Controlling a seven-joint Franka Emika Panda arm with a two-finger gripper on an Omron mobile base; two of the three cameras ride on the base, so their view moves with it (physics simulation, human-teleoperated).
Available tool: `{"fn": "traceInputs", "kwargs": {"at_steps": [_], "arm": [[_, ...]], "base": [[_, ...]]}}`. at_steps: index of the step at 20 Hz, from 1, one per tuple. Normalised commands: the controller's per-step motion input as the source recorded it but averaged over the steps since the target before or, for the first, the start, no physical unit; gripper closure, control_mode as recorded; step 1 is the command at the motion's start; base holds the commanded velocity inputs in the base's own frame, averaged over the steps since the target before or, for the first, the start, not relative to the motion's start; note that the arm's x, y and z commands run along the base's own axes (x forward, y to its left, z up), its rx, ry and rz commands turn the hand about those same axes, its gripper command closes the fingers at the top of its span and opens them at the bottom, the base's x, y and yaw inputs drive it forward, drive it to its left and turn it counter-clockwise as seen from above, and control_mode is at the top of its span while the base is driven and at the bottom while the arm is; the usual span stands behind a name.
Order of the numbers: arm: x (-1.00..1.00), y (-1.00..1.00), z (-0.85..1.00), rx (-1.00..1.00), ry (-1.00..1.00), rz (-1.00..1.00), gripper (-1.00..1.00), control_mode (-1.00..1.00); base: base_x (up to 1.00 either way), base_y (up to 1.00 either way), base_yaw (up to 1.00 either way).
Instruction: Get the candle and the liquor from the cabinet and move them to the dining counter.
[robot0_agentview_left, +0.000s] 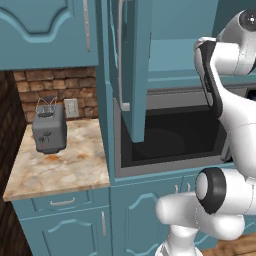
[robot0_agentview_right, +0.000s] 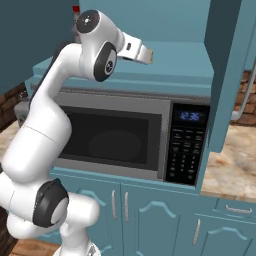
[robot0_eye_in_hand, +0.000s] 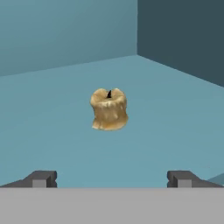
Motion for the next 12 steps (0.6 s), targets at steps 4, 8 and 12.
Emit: {"fn": "traceInputs", "kwargs": {"at_steps": [4,8,12], "arm": [[0.31,-0.09,0.0,0.0,0.0,0.0,-1.0,-1.0],[0.28,-0.15,0.0,0.0,0.0,0.0,-1.0,-1.0],[0.26,-0.12,0.0,0.0,0.01,0.0,-1.0,-1.0]], "base": [[0.0,0.0,0.0],[0.0,0.0,0.0],[0.0,0.0,0.0]]}}
